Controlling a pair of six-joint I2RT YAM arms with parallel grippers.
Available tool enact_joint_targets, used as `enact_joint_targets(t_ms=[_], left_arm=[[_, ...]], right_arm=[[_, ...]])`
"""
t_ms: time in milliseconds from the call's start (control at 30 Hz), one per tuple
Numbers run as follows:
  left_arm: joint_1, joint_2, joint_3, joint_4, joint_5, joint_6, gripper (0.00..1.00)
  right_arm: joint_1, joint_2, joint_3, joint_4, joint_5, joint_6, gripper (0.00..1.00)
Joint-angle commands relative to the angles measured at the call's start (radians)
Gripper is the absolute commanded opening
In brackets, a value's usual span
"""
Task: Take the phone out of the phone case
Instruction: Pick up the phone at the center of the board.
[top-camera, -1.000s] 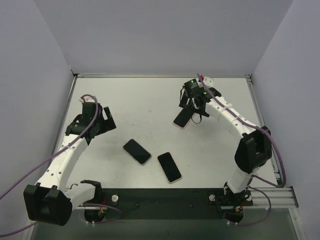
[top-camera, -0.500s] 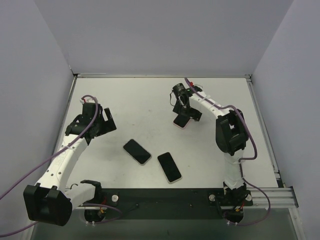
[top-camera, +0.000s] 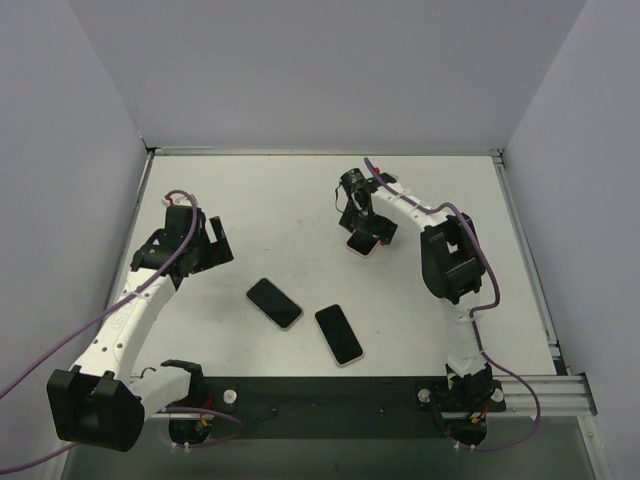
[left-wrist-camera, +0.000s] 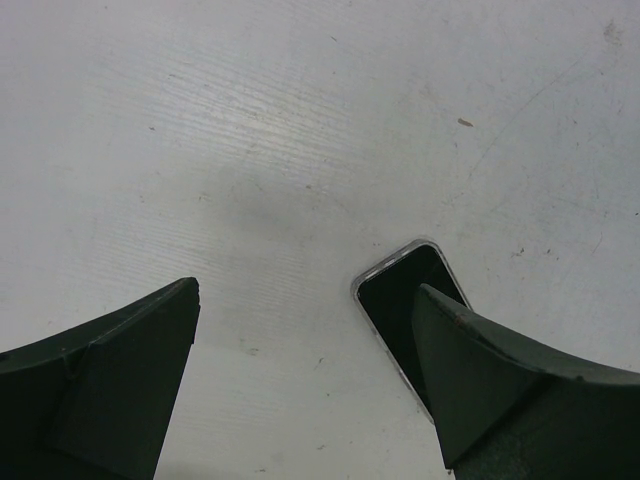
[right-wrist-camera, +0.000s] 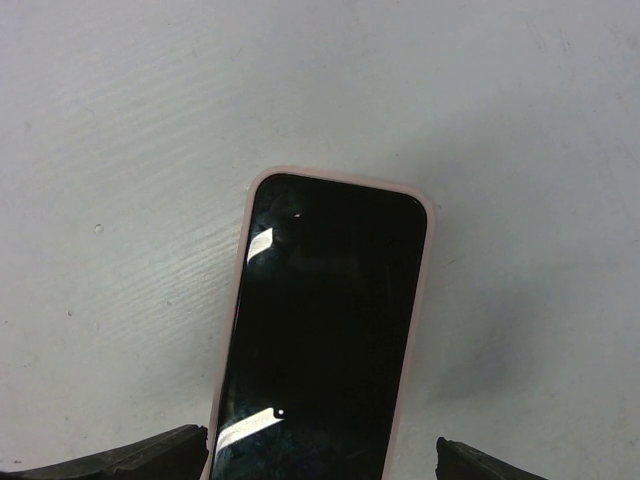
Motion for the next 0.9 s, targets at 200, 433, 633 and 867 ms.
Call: enact_joint_targets(t_ms=[200, 433, 633, 867], left_arm=[[-0.003, 0.017, 0.029, -0.014, -0.002, 0.036, 0.97], [-0.003, 0.023, 0.03, -0.024, -0.015, 0.035, 0.97], [-0.005, 0.028, 0.03, -0.017, 0.021, 0.022, 0.97], [-0.041, 0.06, 0.02, 0.009, 0.149, 0.018, 0.96]], right_arm=[[-0.021, 0.033, 0.006, -0.014, -0.014, 0.02, 1.0], [-0.037, 0.06, -0.002, 0.011, -0.034, 0.022, 1.0], [-0.039, 0.086, -0.005, 0.014, -0.048, 0.025, 1.0], [-0.034, 0.073, -0.024, 0.014, -0.042, 0.036, 0.91]])
